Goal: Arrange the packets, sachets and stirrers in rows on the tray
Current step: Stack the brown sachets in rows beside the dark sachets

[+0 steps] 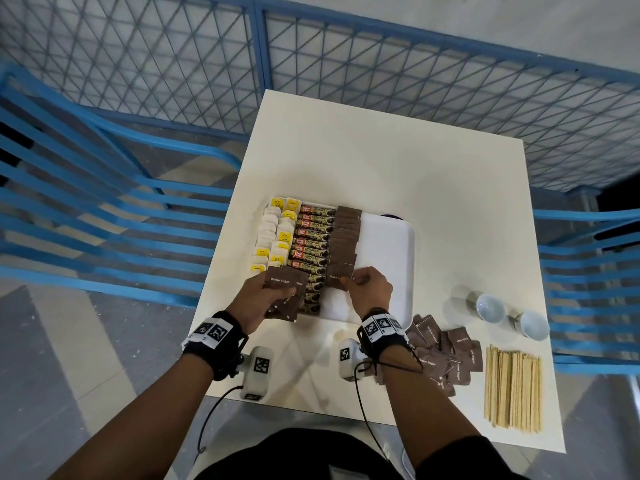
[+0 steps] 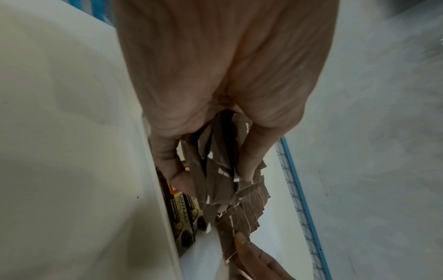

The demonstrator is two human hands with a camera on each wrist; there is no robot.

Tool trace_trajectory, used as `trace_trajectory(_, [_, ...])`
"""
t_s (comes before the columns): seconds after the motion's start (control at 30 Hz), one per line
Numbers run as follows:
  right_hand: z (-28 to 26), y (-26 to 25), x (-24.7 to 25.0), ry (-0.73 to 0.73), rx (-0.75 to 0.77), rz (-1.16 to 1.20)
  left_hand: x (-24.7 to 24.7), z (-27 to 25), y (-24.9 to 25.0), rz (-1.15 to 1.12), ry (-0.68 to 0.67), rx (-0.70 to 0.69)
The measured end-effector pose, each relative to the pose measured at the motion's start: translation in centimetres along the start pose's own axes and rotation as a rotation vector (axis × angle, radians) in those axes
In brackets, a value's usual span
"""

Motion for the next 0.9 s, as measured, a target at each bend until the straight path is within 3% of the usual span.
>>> trace_trajectory(0.5, [-1.0, 0.0, 0.1, 0.010, -0.007, 0.066, -0.2, 0.2, -0.4, -0.074, -0.004, 0.022])
trace_trajectory(0.63, [-2.0, -2.1, 0.9, 0.081, 0.119, 0.054, -0.7, 0.3, 0.0, -0.032, -0.020, 0.001])
trace_trajectory(0.8, [-3.1, -7.3, -2.6, -0.239, 0.311, -0.002, -2.3, 0.7, 1.1, 0.046, -0.047, -0.039])
trace_trajectory(0.9, [-2.9, -8.2, -2.8, -0.257, 0.359, -0.036, -3.2, 0.9, 1.6, 0.088, -0.075, -0.055])
Point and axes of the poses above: each hand's wrist, its own z-axis towards the middle knuckle, its own x-axis out of the back of the hand, y = z × x, the point moved 9 cm from there along z, towards the middle knuckle, and after that the axes turned 14 degrees about -y, right-handed, at the moved point
